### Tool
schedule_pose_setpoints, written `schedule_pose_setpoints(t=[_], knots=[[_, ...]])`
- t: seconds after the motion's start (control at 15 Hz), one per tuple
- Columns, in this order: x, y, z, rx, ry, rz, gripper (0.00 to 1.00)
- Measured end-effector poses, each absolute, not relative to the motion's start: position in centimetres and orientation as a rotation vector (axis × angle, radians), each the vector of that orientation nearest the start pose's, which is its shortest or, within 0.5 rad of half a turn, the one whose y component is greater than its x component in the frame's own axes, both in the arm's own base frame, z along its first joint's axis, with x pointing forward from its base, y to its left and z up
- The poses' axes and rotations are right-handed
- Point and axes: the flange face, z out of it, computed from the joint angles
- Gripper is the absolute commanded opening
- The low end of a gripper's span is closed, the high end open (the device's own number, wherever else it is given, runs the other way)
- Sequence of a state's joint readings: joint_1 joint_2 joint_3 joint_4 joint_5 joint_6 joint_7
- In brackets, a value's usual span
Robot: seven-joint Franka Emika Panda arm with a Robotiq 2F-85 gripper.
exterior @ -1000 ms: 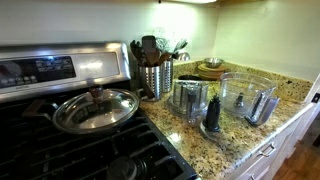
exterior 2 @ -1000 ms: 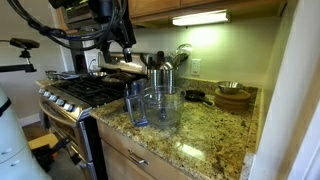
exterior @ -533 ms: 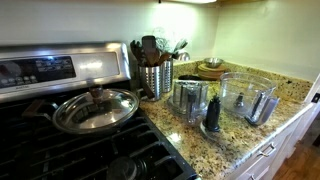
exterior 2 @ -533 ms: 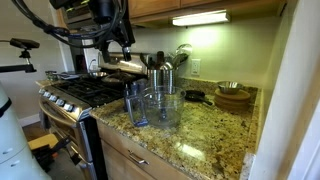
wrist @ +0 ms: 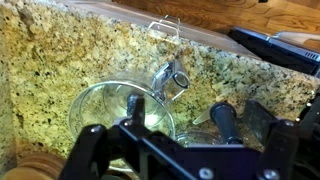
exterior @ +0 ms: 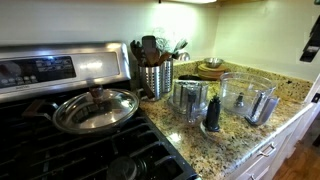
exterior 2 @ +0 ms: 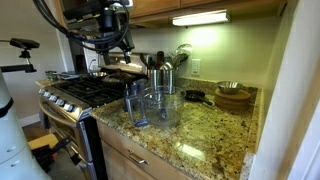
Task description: Put the blade in the food processor
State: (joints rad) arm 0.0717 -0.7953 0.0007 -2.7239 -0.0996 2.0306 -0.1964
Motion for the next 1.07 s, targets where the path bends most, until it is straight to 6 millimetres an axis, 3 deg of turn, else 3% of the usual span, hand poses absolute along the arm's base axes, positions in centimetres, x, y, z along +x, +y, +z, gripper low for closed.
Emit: schedule_pose_setpoints(t=[0.67,1.07], knots=[[40.2,9.0,40.1,-3.132,-0.68,-0.137,1.0],[41.7,10.4,39.5,-3.122,-0.716,-0.117,1.0]])
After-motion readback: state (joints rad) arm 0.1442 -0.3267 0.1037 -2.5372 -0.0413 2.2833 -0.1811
